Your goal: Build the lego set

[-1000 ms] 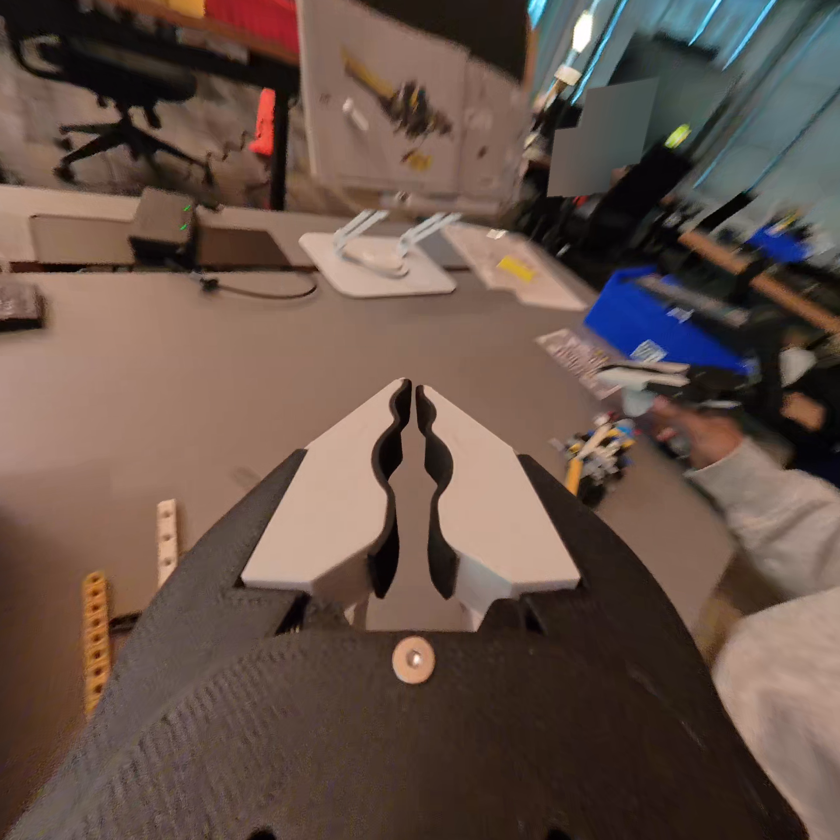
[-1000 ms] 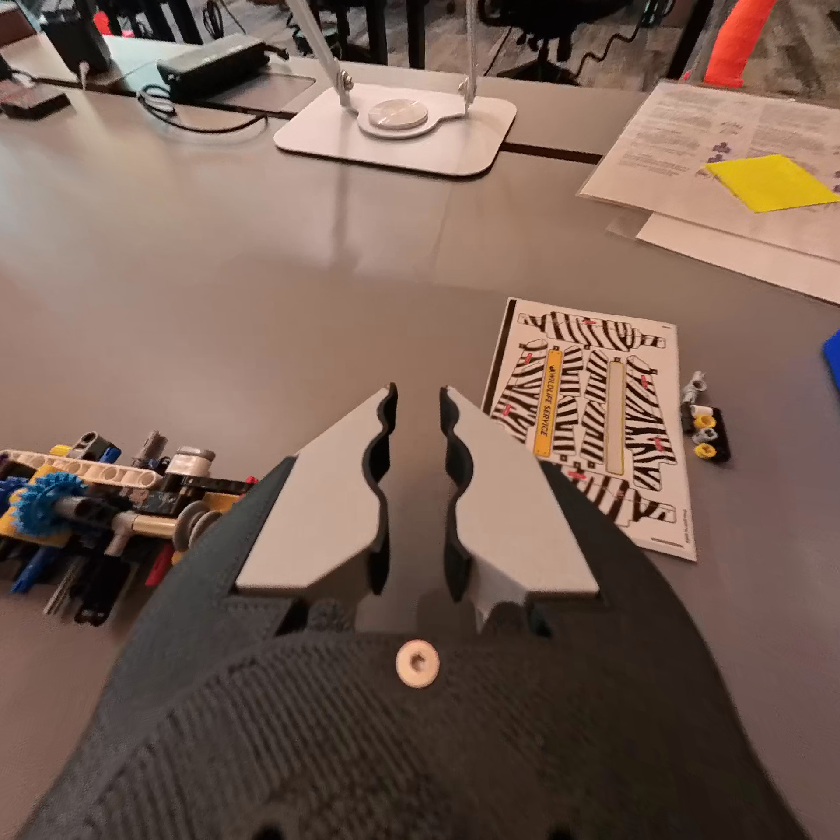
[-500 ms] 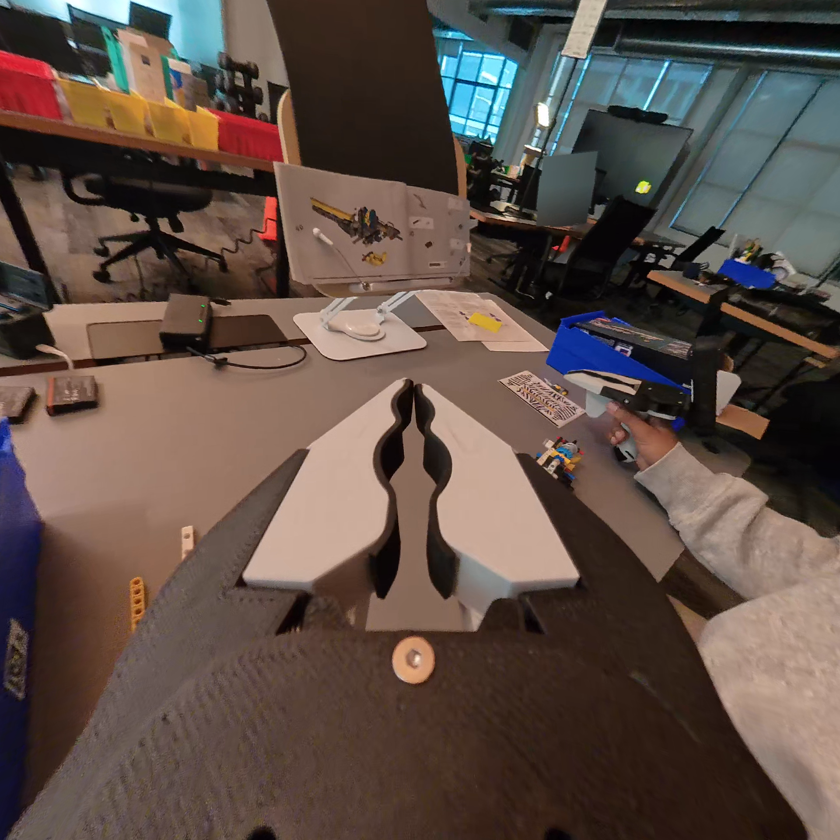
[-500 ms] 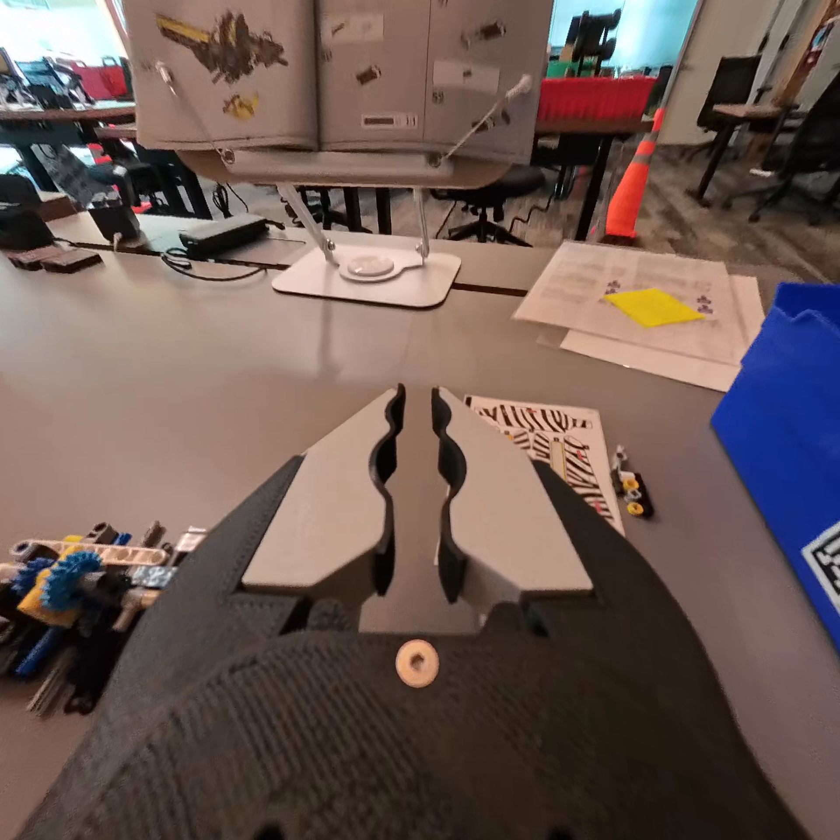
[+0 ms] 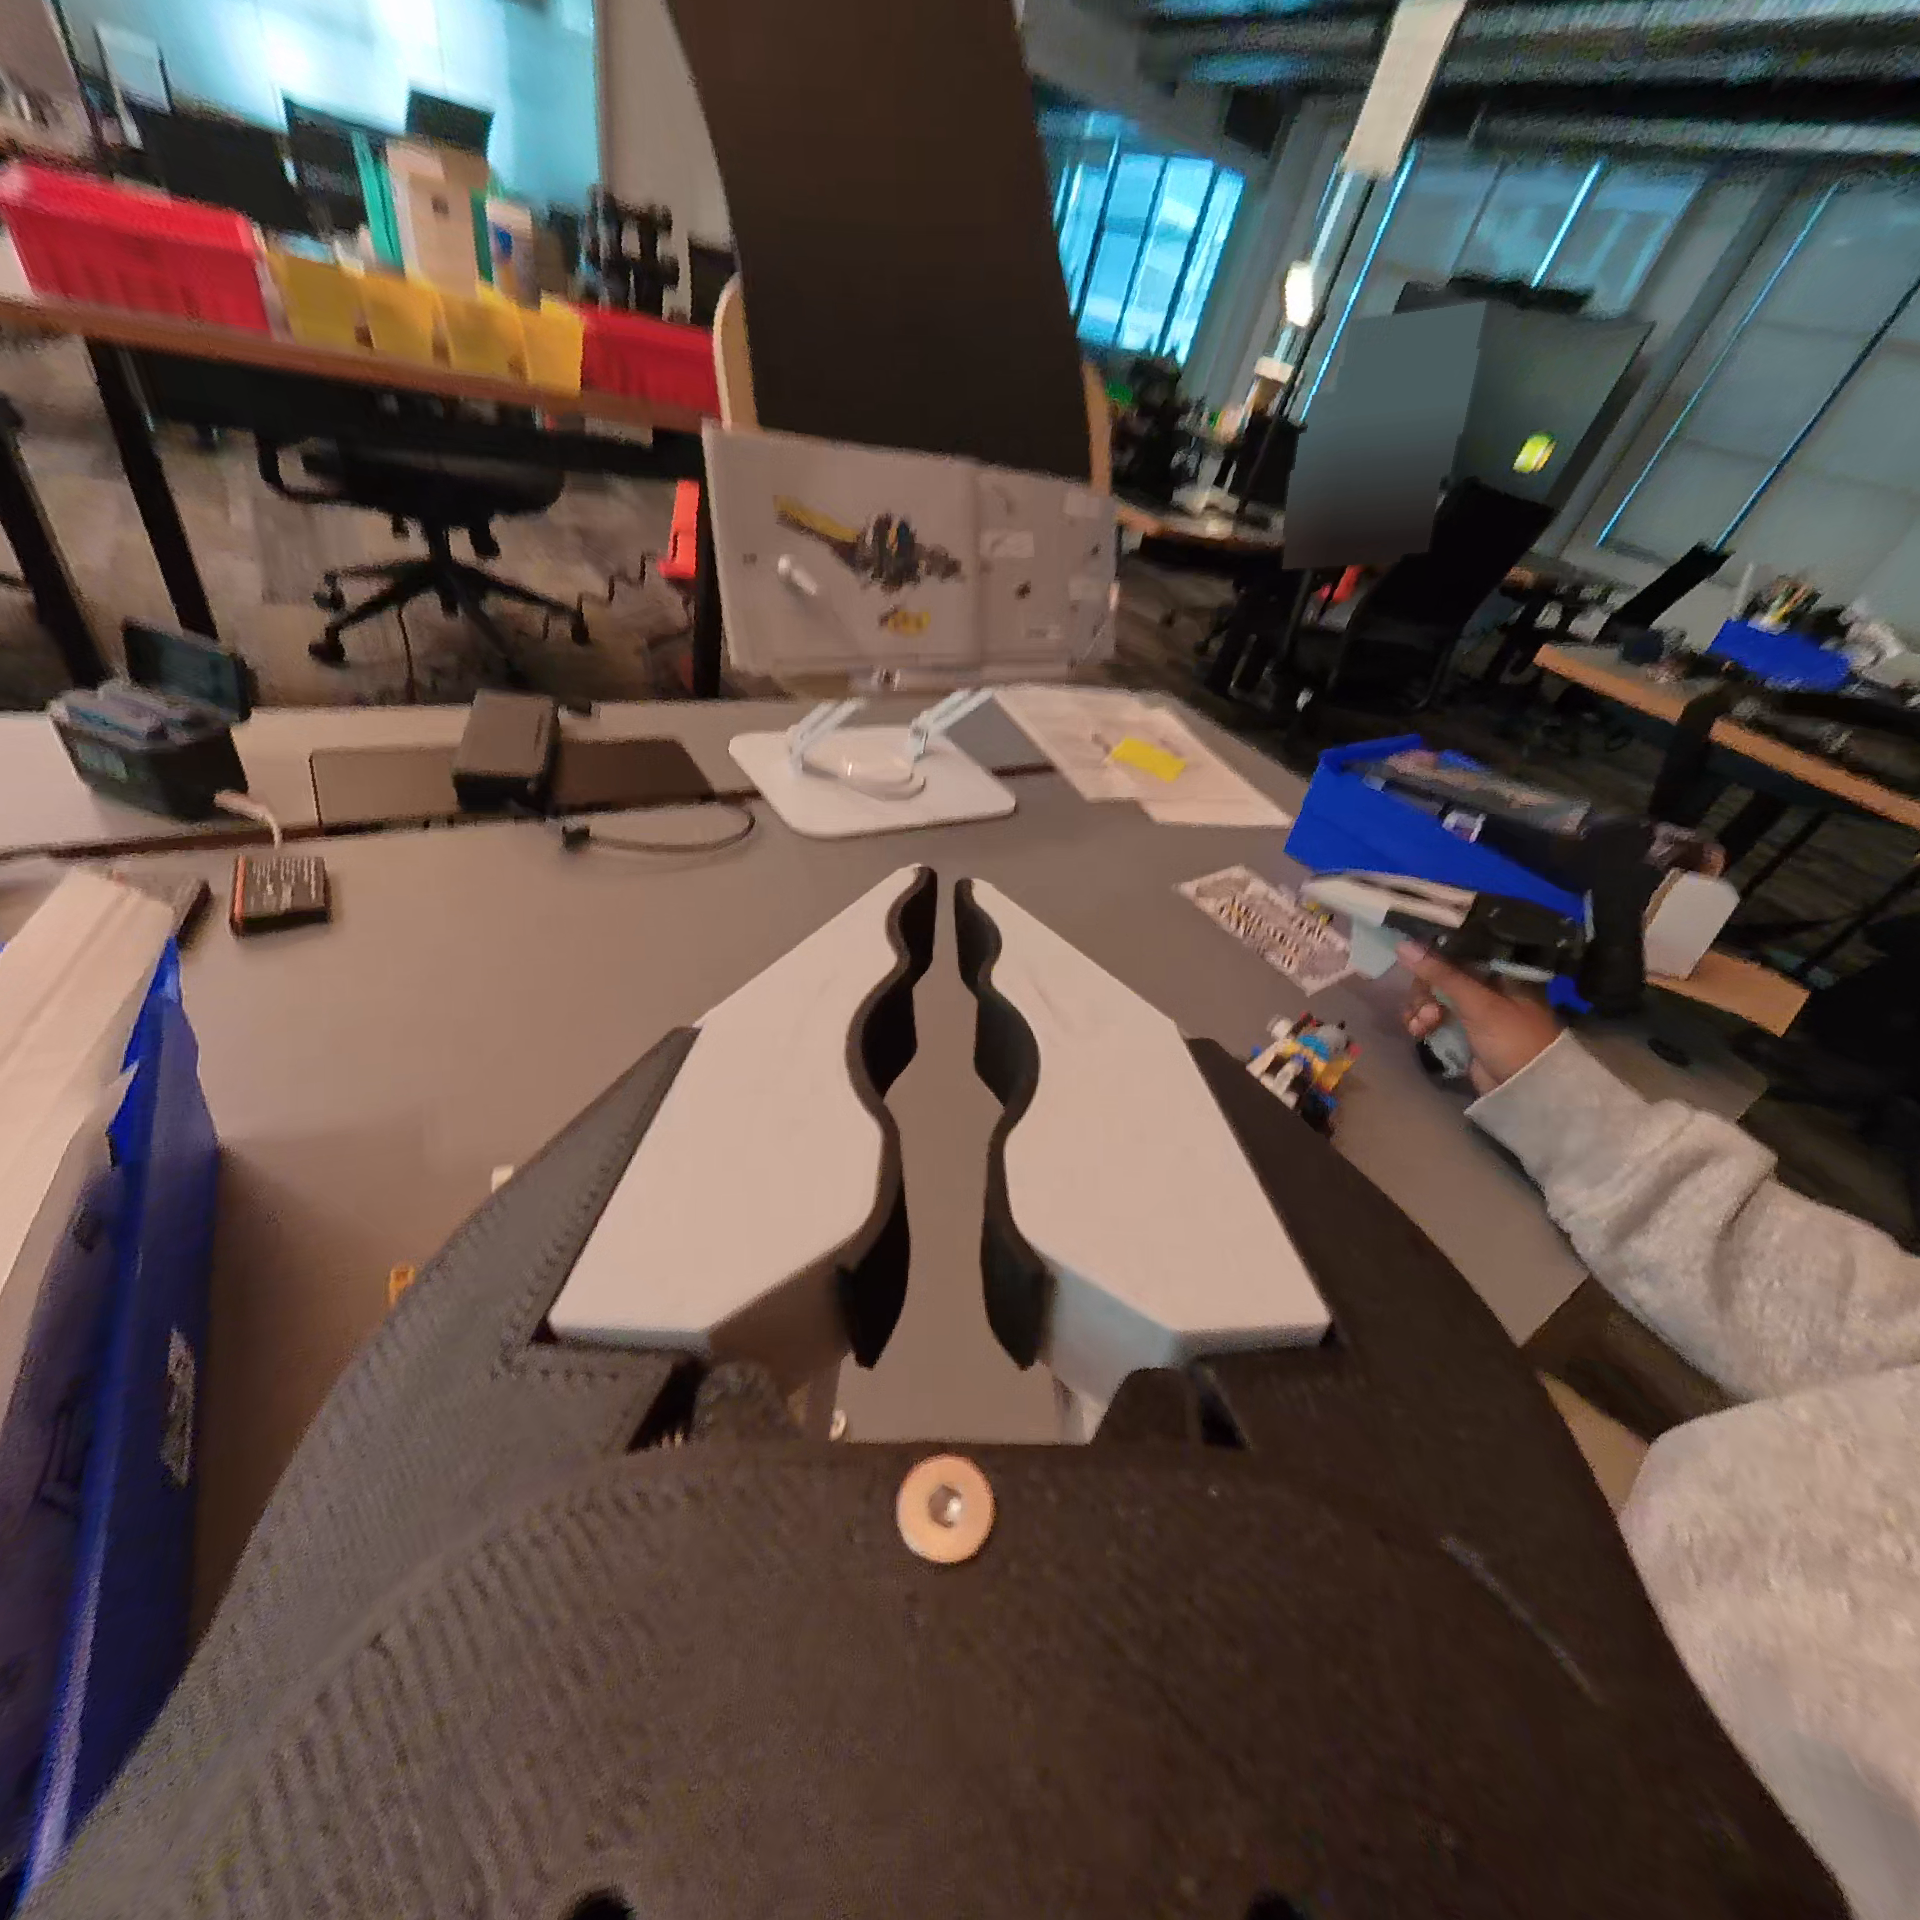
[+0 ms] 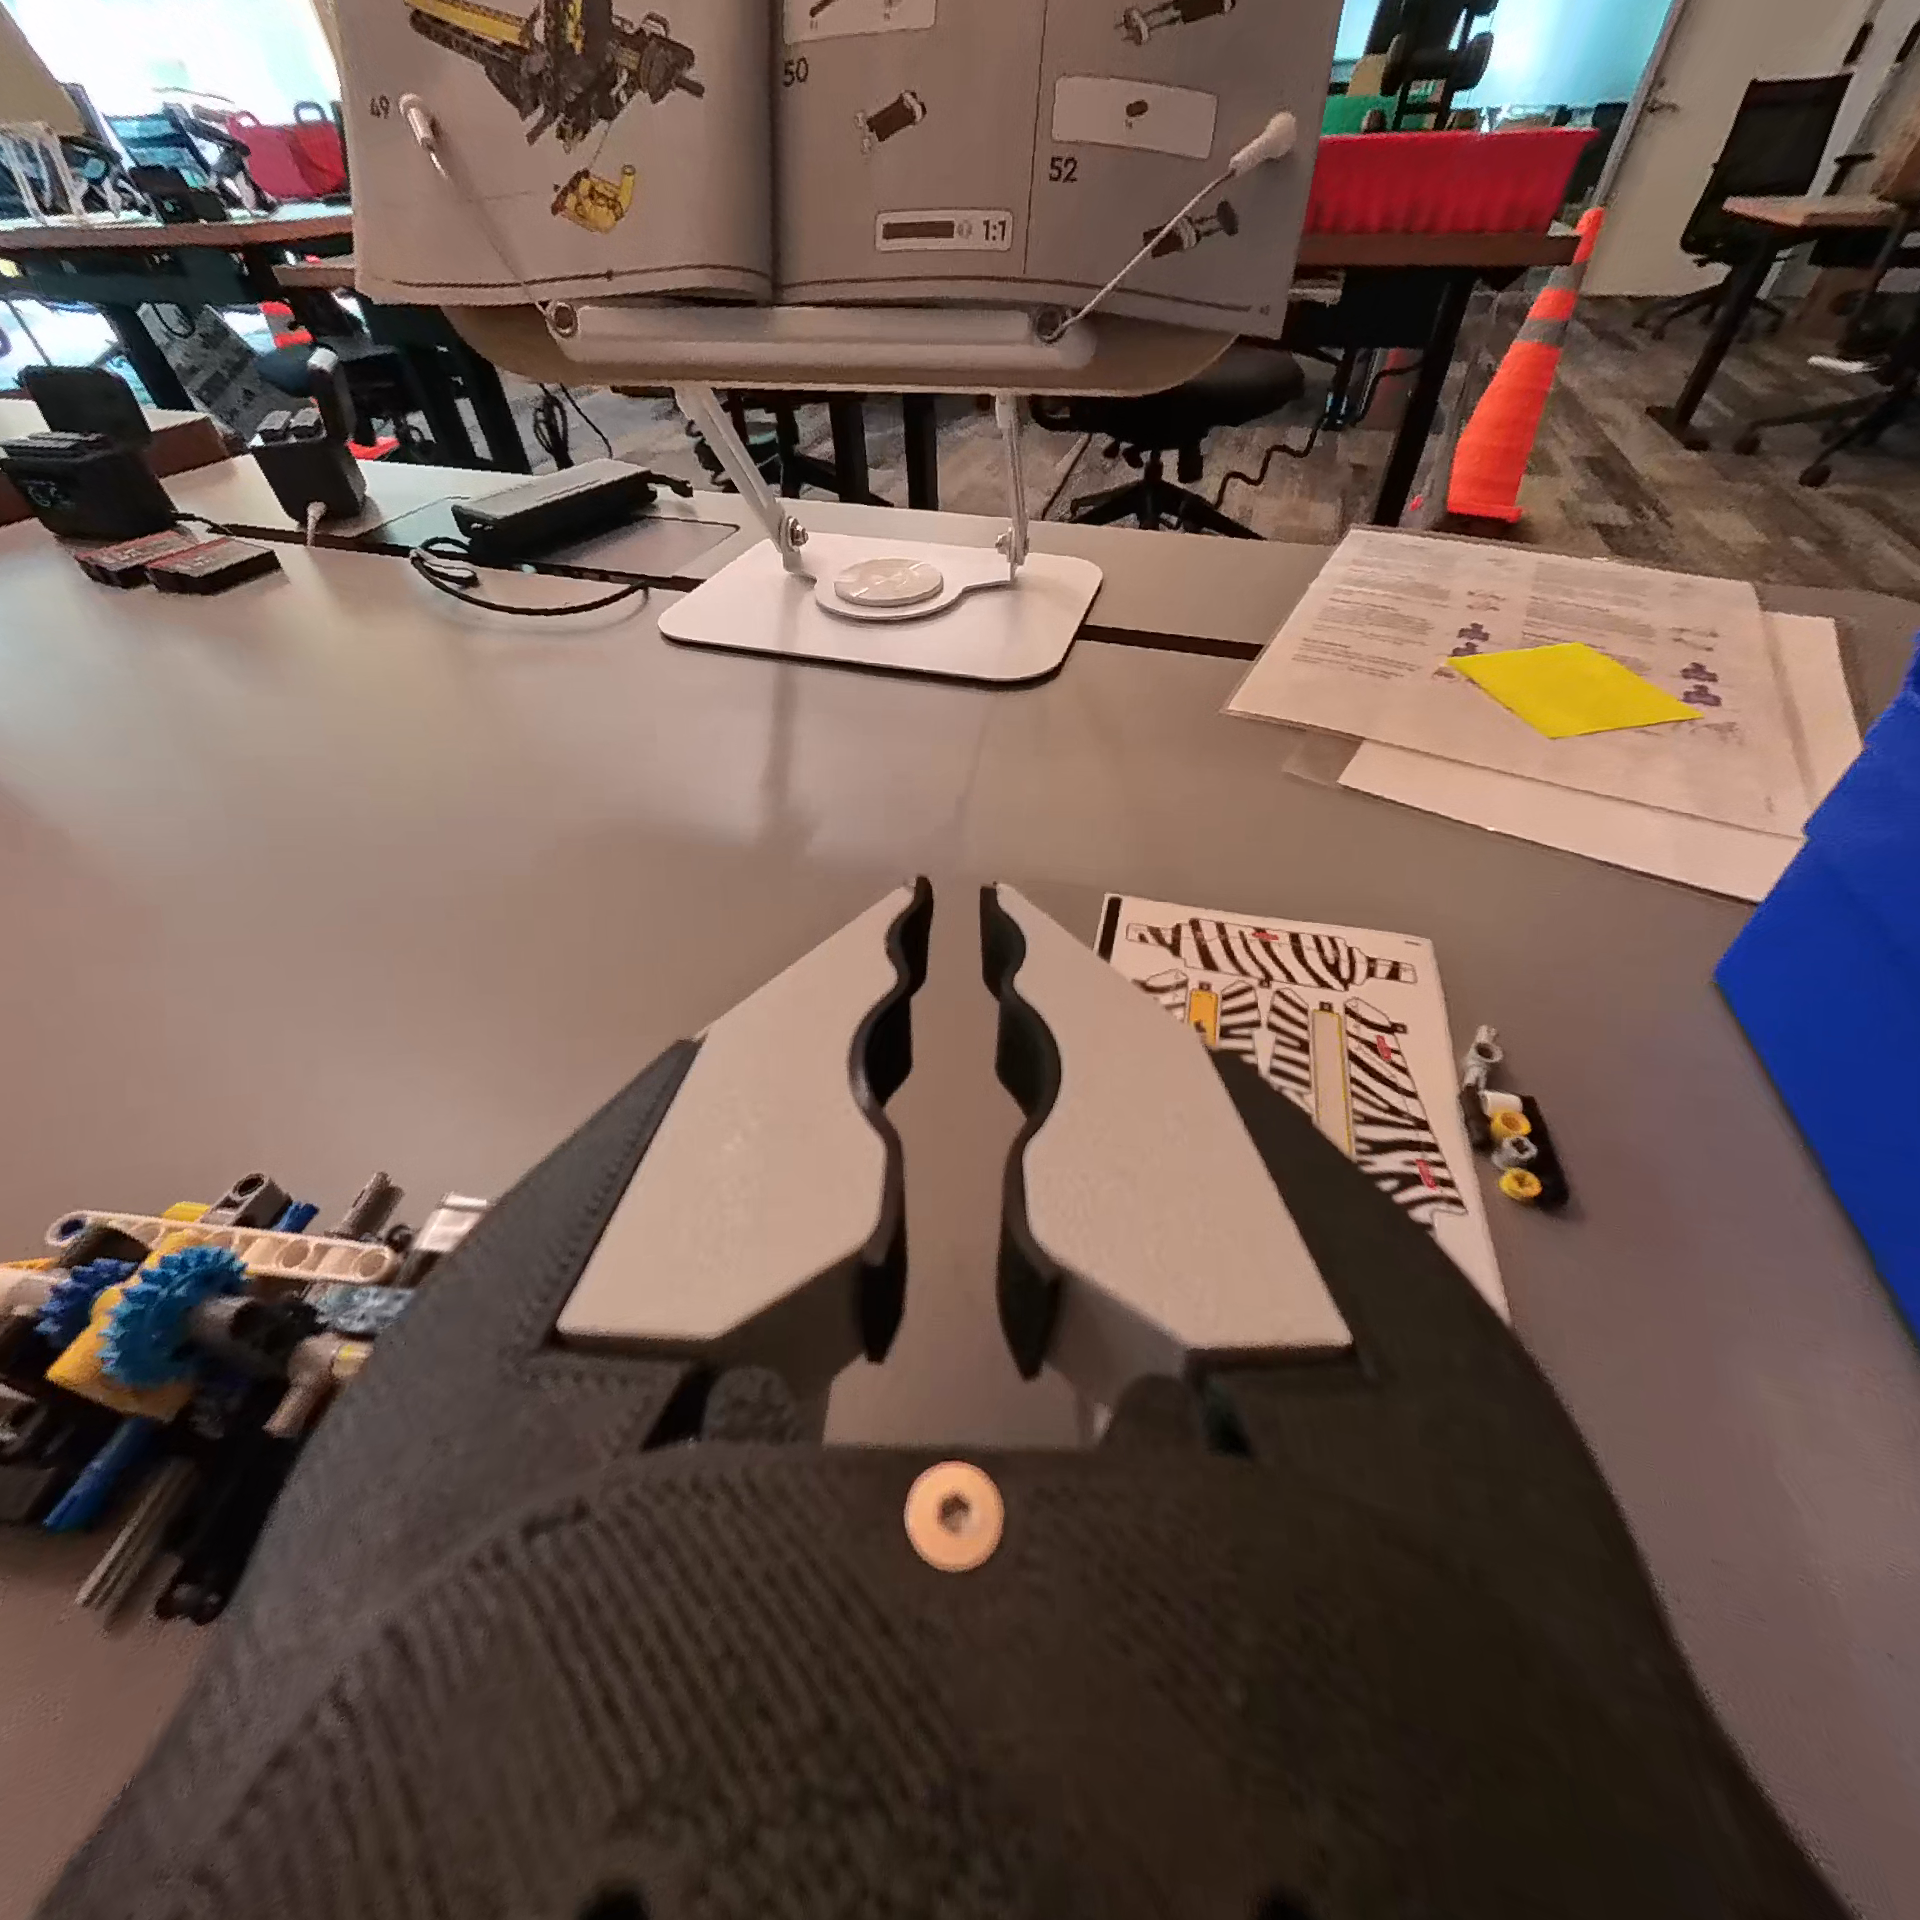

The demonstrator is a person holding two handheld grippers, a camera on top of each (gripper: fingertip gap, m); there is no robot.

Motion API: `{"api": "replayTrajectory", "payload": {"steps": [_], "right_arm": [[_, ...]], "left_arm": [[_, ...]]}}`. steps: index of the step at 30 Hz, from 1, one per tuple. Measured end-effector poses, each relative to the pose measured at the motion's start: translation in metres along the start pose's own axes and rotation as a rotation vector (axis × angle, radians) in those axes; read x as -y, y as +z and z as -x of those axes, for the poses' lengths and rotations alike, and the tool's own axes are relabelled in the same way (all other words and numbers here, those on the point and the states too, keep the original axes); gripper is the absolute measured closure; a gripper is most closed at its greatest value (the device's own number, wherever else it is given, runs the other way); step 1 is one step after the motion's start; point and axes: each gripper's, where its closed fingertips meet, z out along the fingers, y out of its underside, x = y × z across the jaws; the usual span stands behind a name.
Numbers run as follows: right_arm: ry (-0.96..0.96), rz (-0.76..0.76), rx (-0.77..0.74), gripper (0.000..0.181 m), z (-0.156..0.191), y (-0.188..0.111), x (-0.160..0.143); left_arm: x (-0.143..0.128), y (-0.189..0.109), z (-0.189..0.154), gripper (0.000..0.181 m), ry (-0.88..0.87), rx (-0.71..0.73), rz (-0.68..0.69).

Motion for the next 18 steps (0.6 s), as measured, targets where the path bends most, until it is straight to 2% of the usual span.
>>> {"api": "replayTrajectory", "payload": {"steps": [3, 5, 7, 11, 18], "right_arm": [[0.005, 0.003, -0.001, 0.173, -0.001, -0.003, -0.002], [0.012, 0.002, 0.003, 0.173, 0.0, -0.005, -0.002], [0.012, 0.007, 0.003, 0.173, 0.0, -0.006, -0.004], [0.008, 0.016, -0.002, 0.174, -0.002, -0.008, -0.006], [0.032, 0.024, 0.01, 0.174, -0.002, -0.008, -0.01]], "left_arm": [[-0.037, 0.009, 0.017, 0.168, 0.008, 0.053, 0.219], [-0.054, 0.013, 0.036, 0.168, 0.033, 0.141, 0.308], [-0.055, 0.019, 0.039, 0.169, 0.044, 0.156, 0.302], [-0.05, 0.031, 0.027, 0.169, 0.02, 0.074, 0.261], [-0.055, 0.037, 0.032, 0.17, -0.01, 0.066, 0.256]]}}
